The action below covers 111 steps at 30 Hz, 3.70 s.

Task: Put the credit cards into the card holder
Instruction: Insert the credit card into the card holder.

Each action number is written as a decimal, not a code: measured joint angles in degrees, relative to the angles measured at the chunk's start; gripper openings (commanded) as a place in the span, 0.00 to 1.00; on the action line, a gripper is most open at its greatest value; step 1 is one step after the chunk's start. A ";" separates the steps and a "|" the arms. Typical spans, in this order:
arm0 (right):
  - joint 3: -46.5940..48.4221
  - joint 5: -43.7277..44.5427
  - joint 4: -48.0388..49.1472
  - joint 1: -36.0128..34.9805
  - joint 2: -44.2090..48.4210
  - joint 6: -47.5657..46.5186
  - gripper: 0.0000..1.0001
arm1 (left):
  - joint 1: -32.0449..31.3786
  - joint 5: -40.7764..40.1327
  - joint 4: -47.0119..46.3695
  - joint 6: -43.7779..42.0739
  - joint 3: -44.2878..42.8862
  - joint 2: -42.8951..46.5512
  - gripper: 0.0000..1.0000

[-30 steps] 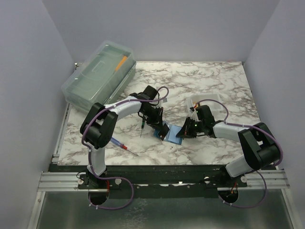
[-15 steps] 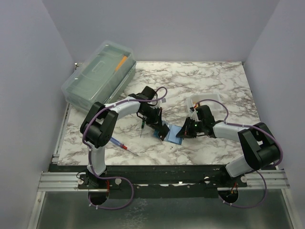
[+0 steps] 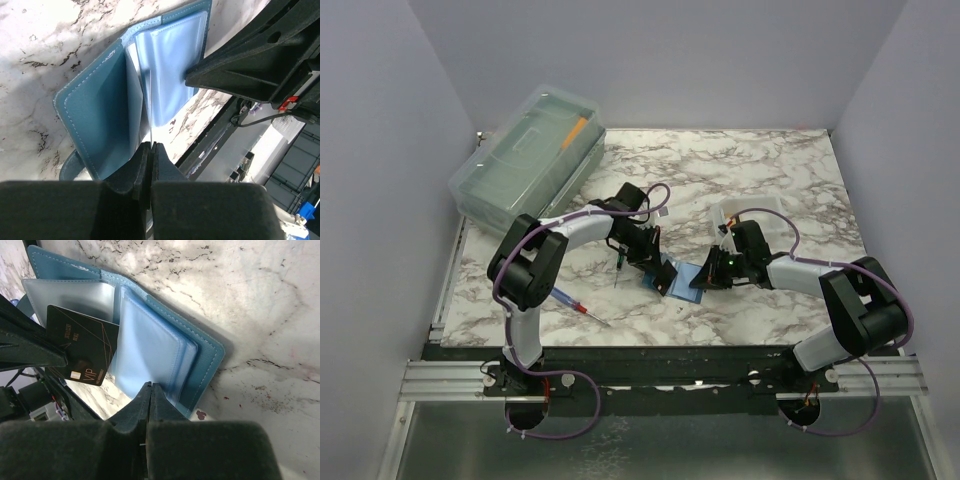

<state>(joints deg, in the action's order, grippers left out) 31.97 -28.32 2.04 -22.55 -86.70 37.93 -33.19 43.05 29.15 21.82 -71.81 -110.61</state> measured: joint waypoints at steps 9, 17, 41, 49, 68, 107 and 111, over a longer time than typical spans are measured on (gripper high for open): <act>0.00 0.00 0.00 0.00 0.00 -0.04 0.00 | -0.09 0.04 -0.76 0.44 0.74 1.01 0.00; 0.00 0.00 0.00 0.00 -0.02 -0.07 0.00 | -1.07 0.24 -1.16 1.07 1.05 1.73 0.00; -0.09 -0.04 0.22 0.00 -0.04 -0.11 0.00 | -0.39 0.26 -8.83 6.34 1.62 -1.01 0.00; -0.22 -0.07 0.44 0.00 -0.04 -0.13 0.00 | -0.31 0.26 -15.45 11.32 4.98 -1.07 0.00; -0.31 0.04 0.42 0.00 0.22 0.24 0.06 | -0.31 -0.17 -31.67 20.68 15.74 1.77 0.00; 0.55 2.10 -5.27 0.11 1.68 0.46 0.16 | -1.92 -4.50 -35.47 22.45 17.03 1.86 0.40; 0.55 2.12 -5.16 0.11 1.62 0.15 0.15 | -2.71 -6.19 -32.37 21.35 15.63 2.36 0.47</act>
<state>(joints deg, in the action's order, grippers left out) 32.51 -26.20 -3.11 -22.44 -85.08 38.09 -35.90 36.86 -3.22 43.18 -56.18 -108.25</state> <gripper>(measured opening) 0.163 0.416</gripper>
